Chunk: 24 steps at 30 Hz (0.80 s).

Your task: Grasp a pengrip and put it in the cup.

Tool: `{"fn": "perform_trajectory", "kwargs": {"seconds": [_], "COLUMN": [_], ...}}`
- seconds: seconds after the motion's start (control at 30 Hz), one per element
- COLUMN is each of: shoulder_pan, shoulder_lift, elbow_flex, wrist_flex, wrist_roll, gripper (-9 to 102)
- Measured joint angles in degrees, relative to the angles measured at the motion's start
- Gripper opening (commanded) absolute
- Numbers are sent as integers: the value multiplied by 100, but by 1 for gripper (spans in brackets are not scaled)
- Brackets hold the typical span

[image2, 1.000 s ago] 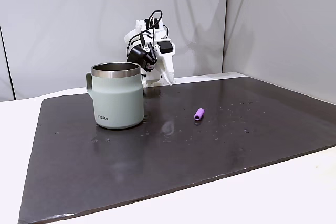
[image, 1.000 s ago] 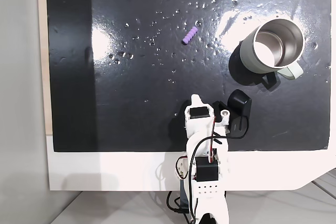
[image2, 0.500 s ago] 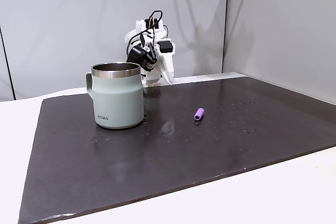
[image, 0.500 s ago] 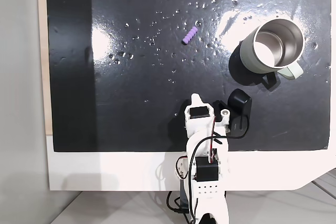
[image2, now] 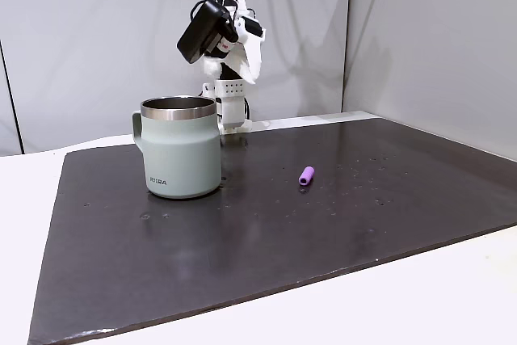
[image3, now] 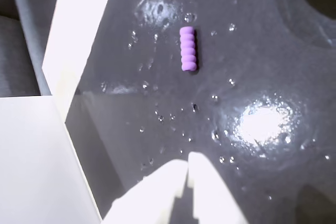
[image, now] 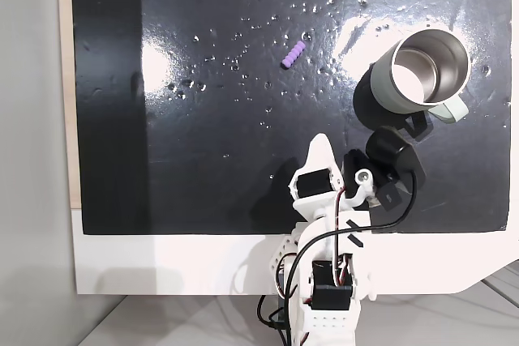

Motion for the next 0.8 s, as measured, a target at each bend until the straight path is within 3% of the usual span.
{"fn": "perform_trajectory", "kwargs": {"seconds": [0.47, 0.8], "shoulder_pan": [97, -114], "shoulder_lift": [-3990, -6434], "elbow_flex": [-3727, -5238], "wrist_flex": [501, 668], "wrist_roll": [-1134, -1881], "gripper": [1, 15]}}
